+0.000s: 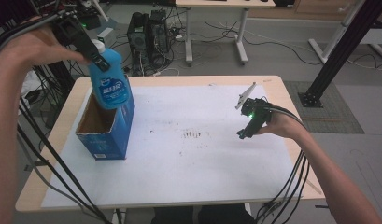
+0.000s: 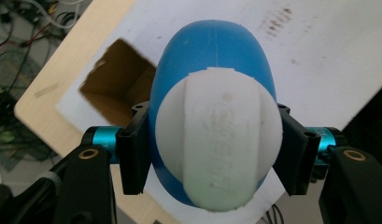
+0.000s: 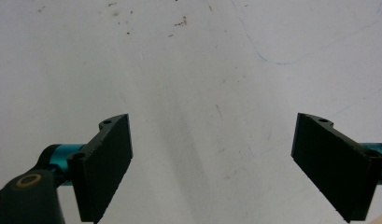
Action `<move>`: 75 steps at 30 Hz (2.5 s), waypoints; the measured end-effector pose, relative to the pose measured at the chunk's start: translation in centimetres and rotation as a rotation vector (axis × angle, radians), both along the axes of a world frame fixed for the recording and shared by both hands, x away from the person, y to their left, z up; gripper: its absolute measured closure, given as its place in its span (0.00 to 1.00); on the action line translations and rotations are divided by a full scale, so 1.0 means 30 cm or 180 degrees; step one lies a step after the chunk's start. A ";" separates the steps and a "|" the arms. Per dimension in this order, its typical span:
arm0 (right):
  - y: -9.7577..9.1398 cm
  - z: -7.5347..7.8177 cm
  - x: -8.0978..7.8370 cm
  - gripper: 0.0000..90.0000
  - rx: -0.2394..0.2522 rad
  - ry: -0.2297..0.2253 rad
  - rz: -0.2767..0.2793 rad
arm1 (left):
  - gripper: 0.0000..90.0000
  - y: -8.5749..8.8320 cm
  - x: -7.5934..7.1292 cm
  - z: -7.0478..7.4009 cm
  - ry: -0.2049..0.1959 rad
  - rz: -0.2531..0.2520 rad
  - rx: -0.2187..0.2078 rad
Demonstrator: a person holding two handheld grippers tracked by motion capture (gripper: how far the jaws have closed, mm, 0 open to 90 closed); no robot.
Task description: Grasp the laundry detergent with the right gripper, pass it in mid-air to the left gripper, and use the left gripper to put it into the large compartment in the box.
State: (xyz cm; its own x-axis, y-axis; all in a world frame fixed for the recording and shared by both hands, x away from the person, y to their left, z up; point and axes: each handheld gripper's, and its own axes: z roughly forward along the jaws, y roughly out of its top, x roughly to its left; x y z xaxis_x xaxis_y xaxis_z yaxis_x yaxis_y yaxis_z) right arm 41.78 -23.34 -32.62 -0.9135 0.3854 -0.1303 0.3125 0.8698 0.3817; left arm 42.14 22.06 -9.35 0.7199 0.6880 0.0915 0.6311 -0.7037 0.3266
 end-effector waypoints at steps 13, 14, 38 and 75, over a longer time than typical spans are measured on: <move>0.009 -0.018 -0.005 0.13 -0.0057 -0.0030 0.0021 | 0.43 0.109 -0.017 -0.044 0.0072 0.0727 0.0021; 0.009 -0.017 -0.007 0.13 -0.0059 -0.0031 0.0011 | 0.43 0.112 -0.018 -0.050 0.0080 0.0740 0.0021; -0.015 -0.063 -0.025 0.13 -0.0161 0.0017 -0.0020 | 0.43 0.135 0.006 -0.326 0.0333 0.0727 -0.0052; -0.014 -0.122 -0.041 0.13 -0.0229 0.0106 -0.0027 | 0.43 0.148 0.002 -0.564 0.0374 0.0091 0.0128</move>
State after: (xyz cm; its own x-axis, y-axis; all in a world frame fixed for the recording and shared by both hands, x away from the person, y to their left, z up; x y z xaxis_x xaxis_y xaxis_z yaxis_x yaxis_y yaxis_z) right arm 40.56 -23.78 -36.28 -0.9145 0.3840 -0.1275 0.3316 0.8918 0.3077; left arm 42.20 26.49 -26.26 0.7073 0.7060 0.0356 0.6834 -0.6958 0.2211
